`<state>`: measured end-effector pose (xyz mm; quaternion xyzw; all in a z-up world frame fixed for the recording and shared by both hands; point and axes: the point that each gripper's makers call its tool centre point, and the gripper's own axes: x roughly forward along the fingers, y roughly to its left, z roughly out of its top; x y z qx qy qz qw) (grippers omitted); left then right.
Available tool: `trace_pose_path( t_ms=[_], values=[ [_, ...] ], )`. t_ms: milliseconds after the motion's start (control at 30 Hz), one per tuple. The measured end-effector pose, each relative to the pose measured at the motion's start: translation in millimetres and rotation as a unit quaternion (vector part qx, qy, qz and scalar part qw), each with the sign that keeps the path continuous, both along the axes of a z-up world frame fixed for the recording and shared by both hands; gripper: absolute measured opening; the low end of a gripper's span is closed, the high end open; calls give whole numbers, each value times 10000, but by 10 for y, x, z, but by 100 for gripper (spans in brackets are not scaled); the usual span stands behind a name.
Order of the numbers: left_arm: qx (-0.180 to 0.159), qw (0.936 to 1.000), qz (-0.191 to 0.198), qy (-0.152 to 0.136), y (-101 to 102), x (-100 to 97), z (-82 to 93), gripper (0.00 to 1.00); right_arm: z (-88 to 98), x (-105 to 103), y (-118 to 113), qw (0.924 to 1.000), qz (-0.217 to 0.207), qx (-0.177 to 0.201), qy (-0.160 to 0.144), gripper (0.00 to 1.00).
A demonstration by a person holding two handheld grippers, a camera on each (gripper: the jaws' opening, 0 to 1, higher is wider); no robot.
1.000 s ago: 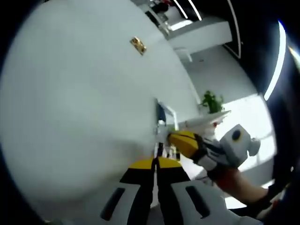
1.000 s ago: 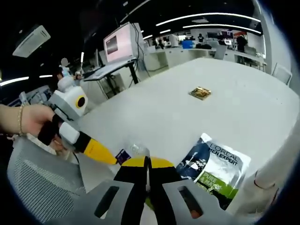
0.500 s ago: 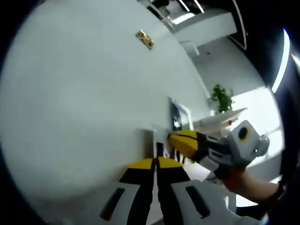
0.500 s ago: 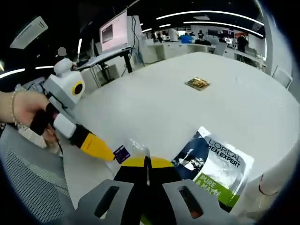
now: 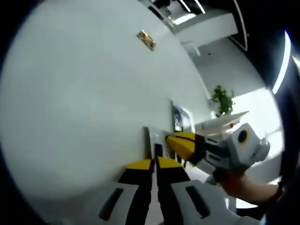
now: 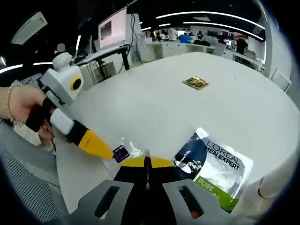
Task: Arrange the skincare products in the storage area until every visible bottle or jar stands upright without overlapping.
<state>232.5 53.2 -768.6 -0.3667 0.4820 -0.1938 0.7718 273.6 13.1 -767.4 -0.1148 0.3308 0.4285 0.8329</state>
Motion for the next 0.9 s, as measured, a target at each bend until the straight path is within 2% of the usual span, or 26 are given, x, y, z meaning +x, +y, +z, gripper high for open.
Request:
trace_pose_path(
  t_ms=[200,267,333,400,467,500,533,567,600,633,667,733,767,800,833,867,900],
  values=[
    [-17,9999,-113,76,-9,-47,33,0,-2,-2,25,9999,93,-16,-96,1],
    [300,9987,-403,-4,18,-101,35,0,4,-9,36,9998,134,-28,-116,1],
    [525,9972,-534,-56,38,-124,45,1,0,-10,46,9998,143,-11,-108,1],
    [930,9932,-683,-132,94,-142,46,0,-6,-5,51,9998,147,-16,-128,1],
    [1357,9867,-863,-245,164,-138,57,0,-15,1,54,9998,149,-22,-142,1],
    [1684,9796,-1017,-420,249,-94,43,2,-18,2,56,9998,145,-17,-142,1],
    [1861,9740,-1155,-579,261,-73,67,3,-19,6,57,9998,150,-17,-140,1],
    [2038,9653,-1335,-941,266,7,121,3,-21,7,57,9998,152,-17,-137,1],
    [2087,9617,-1411,-1085,249,32,148,4,-9,2,56,9998,154,-18,-137,1],
    [2208,9485,-1661,-1549,154,97,256,5,-5,-1,56,9998,157,-19,-140,1],
    [2269,9399,-1799,-1807,96,131,306,7,-8,2,58,9998,158,-16,-142,1],
    [2425,9161,-2146,-2366,-36,200,363,14,-10,4,59,9998,160,-19,-146,1],
    [2426,9093,-2288,-2491,-153,203,372,17,-11,4,60,9998,161,-22,-147,1],
    [2440,9053,-2365,-2547,-206,209,346,18,-11,4,60,9997,164,-28,-151,1],
    [2534,8982,-2504,-2577,-231,215,272,19,-11,4,60,9997,167,-35,-158,1],
    [2691,8927,-2596,-2516,-219,214,201,18,-13,5,60,9997,168,-36,-160,1],
    [2945,8836,-2712,-2428,-172,219,92,17,-13,6,61,9997,169,-34,-160,1]
  ],
)
